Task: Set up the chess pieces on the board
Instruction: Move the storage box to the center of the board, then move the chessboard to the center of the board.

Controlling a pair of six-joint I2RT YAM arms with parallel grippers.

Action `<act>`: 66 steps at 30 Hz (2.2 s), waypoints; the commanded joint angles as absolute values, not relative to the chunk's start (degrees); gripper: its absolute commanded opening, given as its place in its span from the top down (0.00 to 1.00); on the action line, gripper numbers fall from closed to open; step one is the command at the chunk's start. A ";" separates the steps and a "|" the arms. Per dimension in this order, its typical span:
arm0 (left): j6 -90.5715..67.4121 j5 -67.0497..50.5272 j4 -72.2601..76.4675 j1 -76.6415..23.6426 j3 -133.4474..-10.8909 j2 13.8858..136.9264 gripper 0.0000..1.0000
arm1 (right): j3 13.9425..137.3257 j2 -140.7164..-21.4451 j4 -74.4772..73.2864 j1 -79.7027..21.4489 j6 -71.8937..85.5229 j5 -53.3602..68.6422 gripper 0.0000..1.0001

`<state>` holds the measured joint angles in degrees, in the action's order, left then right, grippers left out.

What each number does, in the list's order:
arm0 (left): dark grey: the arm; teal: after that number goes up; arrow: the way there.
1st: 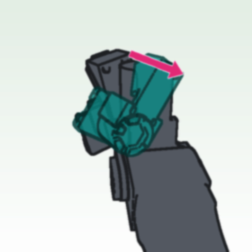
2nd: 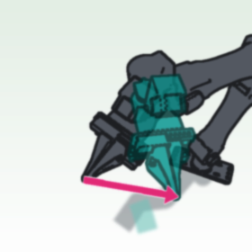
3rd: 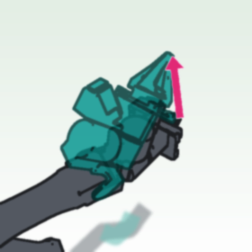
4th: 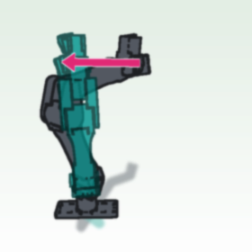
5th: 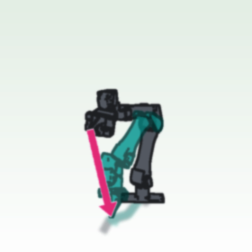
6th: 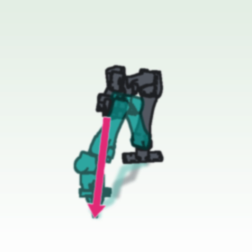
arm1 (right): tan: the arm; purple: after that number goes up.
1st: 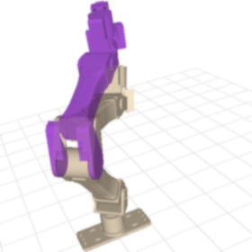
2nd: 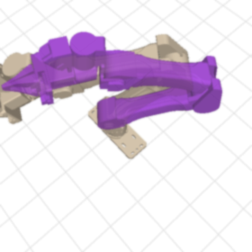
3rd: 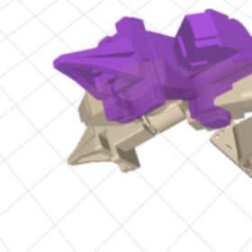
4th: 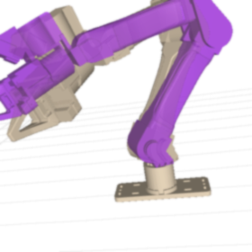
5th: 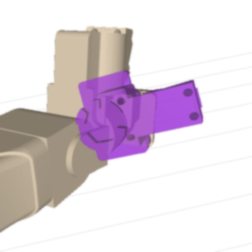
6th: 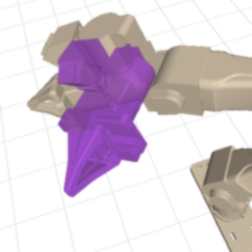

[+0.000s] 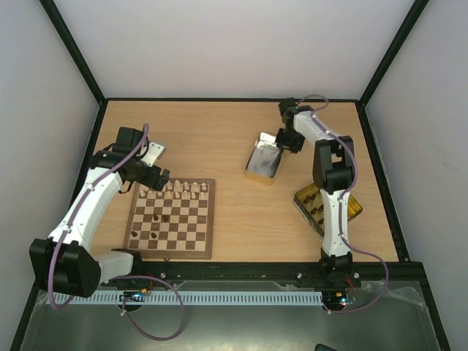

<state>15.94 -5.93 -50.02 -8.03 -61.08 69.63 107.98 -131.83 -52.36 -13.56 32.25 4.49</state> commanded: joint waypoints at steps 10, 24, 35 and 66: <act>15.03 -4.21 -50.65 -9.11 -60.76 67.74 0.01 | 104.38 -128.29 -53.79 4.02 45.87 3.70 0.63; 14.71 -4.21 -49.60 -9.75 -61.16 68.97 0.01 | 88.17 -111.71 -44.14 6.15 57.46 5.10 0.66; 14.87 -3.89 -49.51 -9.68 -62.91 69.34 0.01 | 87.56 -105.98 -42.42 3.53 56.85 10.70 0.61; 42.94 -2.43 -59.11 37.66 -53.83 70.65 0.20 | 71.86 -89.59 -50.54 -31.90 34.72 5.77 0.25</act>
